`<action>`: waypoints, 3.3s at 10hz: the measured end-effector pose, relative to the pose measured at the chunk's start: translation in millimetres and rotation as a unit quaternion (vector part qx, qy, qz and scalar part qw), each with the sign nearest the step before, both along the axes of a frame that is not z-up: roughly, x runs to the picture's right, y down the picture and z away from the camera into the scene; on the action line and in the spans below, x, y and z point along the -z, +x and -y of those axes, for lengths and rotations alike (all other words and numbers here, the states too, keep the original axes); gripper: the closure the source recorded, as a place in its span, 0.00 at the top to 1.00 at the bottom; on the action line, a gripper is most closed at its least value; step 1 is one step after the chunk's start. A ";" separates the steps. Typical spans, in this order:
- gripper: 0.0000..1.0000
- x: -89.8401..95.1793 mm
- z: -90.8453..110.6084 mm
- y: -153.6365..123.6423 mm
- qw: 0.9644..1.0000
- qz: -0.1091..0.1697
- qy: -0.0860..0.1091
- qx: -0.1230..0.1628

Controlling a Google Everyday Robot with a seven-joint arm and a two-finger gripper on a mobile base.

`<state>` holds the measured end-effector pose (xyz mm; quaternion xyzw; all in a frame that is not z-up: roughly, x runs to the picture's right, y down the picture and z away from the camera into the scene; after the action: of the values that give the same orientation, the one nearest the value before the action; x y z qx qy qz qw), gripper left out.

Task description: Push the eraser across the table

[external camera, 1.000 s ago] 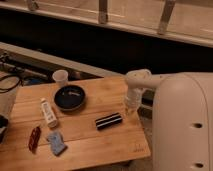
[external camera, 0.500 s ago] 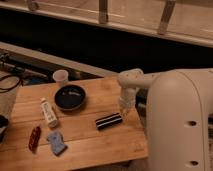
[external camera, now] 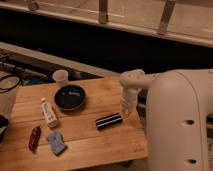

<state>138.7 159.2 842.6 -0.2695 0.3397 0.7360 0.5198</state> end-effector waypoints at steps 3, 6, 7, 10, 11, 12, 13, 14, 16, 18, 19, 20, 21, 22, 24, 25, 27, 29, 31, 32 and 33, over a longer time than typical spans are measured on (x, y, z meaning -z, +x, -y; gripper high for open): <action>0.00 -9.5 -10.6 21.9 1.000 -0.016 -0.013 -0.023; 0.00 -19.3 -16.9 15.2 0.999 -0.008 -0.023 -0.027; 0.00 -20.8 -17.1 12.5 0.999 -0.004 -0.024 -0.027; 0.00 -28.3 -21.7 0.9 0.999 0.017 -0.036 -0.026; 0.00 -24.4 -24.0 -4.6 0.999 0.015 -0.038 -0.016; 0.00 -17.9 -25.9 -16.8 0.999 0.017 -0.038 -0.007; 0.00 -15.5 -28.1 -21.9 0.999 0.021 -0.040 -0.005; 0.00 -16.2 -28.0 -23.3 0.999 0.022 -0.040 -0.003; 0.00 -16.6 -29.5 -28.9 0.999 0.028 -0.045 0.006; 0.00 -11.0 -33.1 -39.7 0.998 0.031 -0.048 0.016; 0.00 -8.2 -35.9 -47.4 0.998 0.035 -0.050 0.021; 0.00 -7.9 -35.9 -52.8 0.998 0.038 -0.051 0.025; 0.00 -6.9 -36.6 -57.5 0.997 0.040 -0.053 0.030; 0.00 -5.1 -38.7 -61.4 0.997 0.041 -0.055 0.034; 0.00 -1.9 -42.3 -65.5 0.997 0.042 -0.058 0.040; 0.00 -0.7 -43.7 -73.9 0.996 0.046 -0.059 0.046; 0.00 0.8 -43.8 -84.7 0.995 0.052 -0.062 0.054; 0.00 3.7 -44.9 -89.7 0.994 0.055 -0.065 0.062; 0.00 7.0 -46.6 -102.6 0.993 0.061 -0.068 0.072; 0.00 8.5 -47.6 -115.1 0.992 0.067 -0.070 0.082; 0.00 9.9 -48.5 -118.5 0.991 0.070 -0.072 0.086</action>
<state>20.1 207.6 832.7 -0.3264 0.3767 0.6415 0.5832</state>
